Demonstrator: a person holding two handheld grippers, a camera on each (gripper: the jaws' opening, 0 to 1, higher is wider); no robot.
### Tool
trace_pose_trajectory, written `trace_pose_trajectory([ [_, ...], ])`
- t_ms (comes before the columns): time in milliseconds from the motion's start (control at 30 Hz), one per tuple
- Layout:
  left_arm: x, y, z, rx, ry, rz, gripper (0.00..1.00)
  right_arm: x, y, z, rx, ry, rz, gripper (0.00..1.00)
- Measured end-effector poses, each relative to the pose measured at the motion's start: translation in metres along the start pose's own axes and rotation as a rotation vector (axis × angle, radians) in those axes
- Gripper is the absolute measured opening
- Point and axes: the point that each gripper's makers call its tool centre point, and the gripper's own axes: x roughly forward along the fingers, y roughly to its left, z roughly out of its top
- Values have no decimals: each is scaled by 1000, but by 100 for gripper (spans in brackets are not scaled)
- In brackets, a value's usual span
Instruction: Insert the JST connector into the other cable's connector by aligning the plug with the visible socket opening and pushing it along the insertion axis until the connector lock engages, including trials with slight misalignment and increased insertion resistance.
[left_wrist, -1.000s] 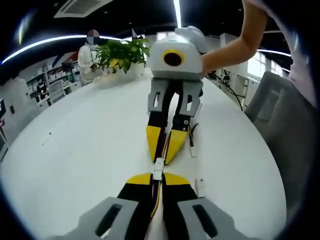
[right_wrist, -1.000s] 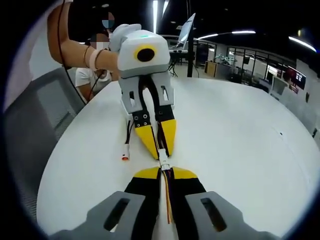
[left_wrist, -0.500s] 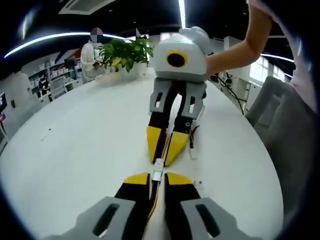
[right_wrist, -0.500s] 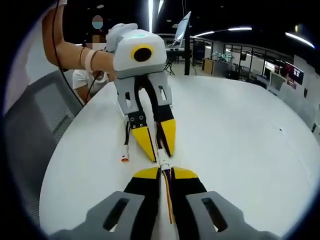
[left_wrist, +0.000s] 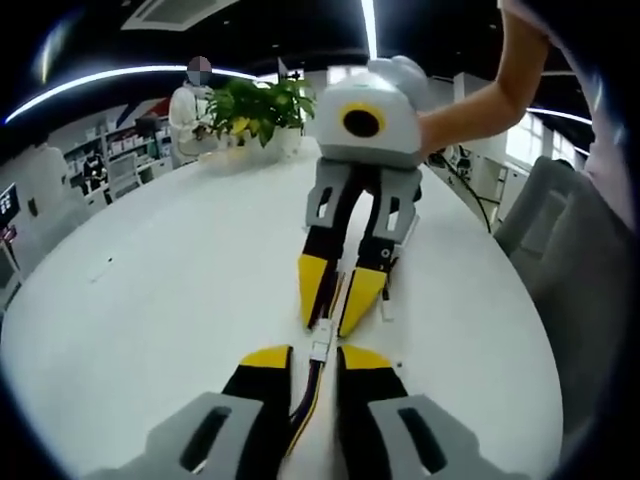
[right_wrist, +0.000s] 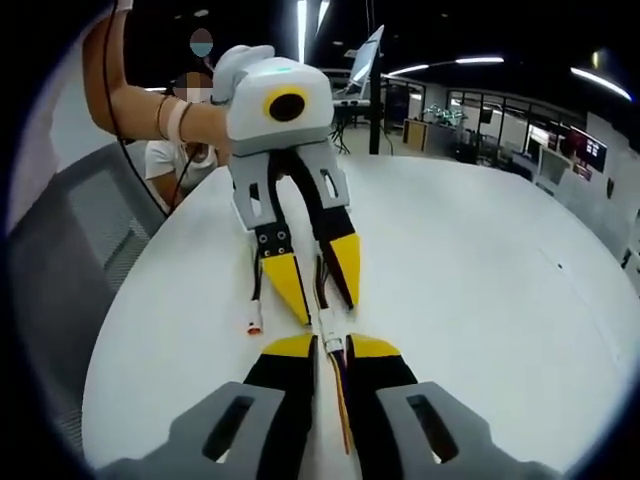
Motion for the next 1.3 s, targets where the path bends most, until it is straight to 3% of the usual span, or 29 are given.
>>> trace_pose_trajectory([
  [1300,-25,-27,17,37,14,55,15,-30,29,25,-62,-22,-21,13],
])
